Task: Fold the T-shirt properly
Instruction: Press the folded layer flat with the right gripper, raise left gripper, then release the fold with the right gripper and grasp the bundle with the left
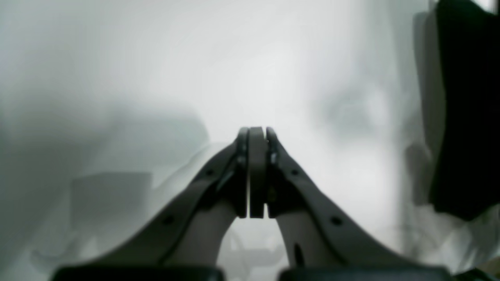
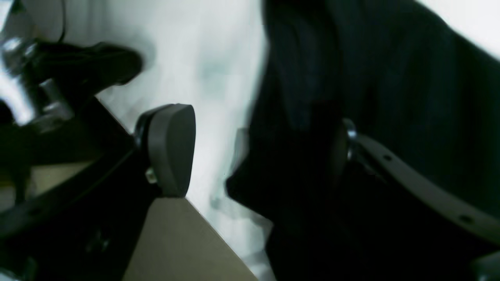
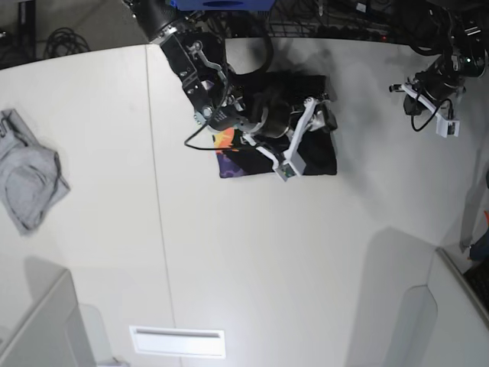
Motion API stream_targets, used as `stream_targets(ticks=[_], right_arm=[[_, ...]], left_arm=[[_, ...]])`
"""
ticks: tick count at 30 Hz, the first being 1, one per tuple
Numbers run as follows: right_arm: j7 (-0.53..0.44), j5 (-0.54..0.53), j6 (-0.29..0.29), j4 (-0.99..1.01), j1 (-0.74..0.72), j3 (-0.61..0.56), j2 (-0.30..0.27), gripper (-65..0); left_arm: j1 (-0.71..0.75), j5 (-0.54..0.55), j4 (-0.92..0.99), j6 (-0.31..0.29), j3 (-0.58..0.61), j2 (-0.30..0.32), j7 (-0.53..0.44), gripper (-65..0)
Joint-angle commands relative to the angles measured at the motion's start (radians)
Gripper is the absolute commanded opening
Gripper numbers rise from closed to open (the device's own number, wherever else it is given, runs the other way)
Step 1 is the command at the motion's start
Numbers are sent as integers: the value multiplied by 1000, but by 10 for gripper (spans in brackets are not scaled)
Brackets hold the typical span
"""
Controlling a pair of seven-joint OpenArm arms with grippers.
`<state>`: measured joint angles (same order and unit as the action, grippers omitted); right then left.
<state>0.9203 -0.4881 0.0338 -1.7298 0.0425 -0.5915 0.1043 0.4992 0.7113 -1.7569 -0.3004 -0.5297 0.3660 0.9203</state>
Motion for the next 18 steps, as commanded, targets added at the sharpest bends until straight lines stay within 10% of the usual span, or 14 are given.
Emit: stream_targets(ticks=[1, 8, 11, 14, 18], right_arm=[[-17, -14, -8, -43, -17, -23, -5, -219], [-17, -10, -4, -252, -23, -2, -128, -234], [-22, -10, 42, -207, -19, 106, -191, -374], [-23, -11, 42, -167, -17, 141, -255, -650], [-17, -11, 48, -164, 18, 144, -282, -650]], left_arm=[[6, 8, 1, -7, -10, 14, -11, -650], [6, 8, 50, -7, -11, 40, -17, -650], [11, 11, 48, -7, -39, 40, -17, -650], [9, 11, 50, -24, -77, 35, -14, -650], [8, 9, 48, -108, -112, 35, -11, -650]])
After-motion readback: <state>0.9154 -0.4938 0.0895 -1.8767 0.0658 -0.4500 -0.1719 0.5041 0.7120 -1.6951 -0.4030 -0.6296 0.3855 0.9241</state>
